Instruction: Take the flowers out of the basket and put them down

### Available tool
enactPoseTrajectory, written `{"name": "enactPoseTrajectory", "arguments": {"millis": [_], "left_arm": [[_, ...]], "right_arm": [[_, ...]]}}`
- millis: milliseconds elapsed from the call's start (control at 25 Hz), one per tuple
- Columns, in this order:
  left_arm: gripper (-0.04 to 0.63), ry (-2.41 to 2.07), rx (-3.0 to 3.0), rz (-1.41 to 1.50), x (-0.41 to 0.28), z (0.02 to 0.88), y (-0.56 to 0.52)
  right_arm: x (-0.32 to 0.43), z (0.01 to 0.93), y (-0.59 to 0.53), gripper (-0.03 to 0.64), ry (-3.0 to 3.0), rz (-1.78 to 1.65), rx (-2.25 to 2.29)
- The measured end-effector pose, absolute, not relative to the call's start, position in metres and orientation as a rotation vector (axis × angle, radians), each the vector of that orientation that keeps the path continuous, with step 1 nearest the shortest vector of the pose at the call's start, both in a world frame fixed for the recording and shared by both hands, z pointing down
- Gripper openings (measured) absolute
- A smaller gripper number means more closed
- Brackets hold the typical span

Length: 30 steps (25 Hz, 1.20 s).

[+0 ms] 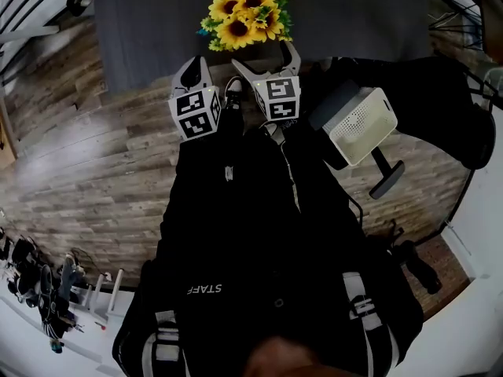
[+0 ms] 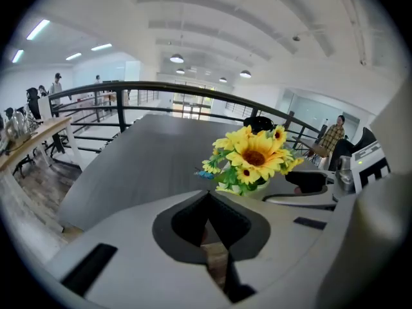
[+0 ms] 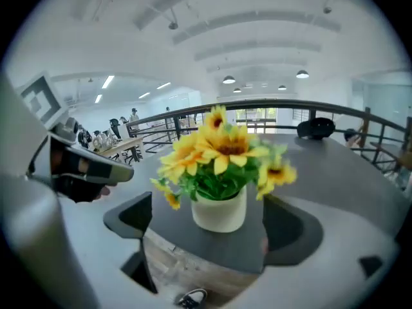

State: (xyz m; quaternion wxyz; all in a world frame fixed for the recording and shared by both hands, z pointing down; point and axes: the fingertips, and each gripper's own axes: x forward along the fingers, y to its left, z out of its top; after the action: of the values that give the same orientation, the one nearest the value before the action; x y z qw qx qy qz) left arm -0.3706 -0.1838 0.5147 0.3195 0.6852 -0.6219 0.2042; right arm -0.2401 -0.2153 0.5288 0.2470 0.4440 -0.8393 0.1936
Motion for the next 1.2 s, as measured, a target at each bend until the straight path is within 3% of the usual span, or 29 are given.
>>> {"name": "enactPoseTrajectory", "arguments": {"millis": [200,480,560,720,920,1200], "left_arm": [[-0.002,-1.666,1.848,0.495,-0.358,0.459,-0.162],[-0.002,-1.659,1.97,0.415,-0.322,0.382,-0.159],[-0.002,-1.666,1.994,0.404,-0.314,0.358,-0.158],[-0.002,-1.68,2.069,0.343,-0.297,0.311,-0.17],[-0.002,-1.689,2.143,0.288,-0.278,0.269,-0.166],[-0.002,-1.693,2.229,0.238,-0.267,0.231,-0.165]], "right_arm": [[-0.223,0.467,-0.175,0.554,-2.297,0.512,1.224],[-0.192,0.371,-0.167,0.473,-2.362,0.437,1.365],[-0.184,0.344,-0.165,0.41,-2.353,0.405,1.405],[-0.17,0.293,-0.175,0.214,-2.31,0.301,1.506],[-0.168,0.24,-0.173,0.053,-2.372,0.22,1.548],[-0.187,0.191,-0.168,0.015,-2.506,0.166,1.51]]}}
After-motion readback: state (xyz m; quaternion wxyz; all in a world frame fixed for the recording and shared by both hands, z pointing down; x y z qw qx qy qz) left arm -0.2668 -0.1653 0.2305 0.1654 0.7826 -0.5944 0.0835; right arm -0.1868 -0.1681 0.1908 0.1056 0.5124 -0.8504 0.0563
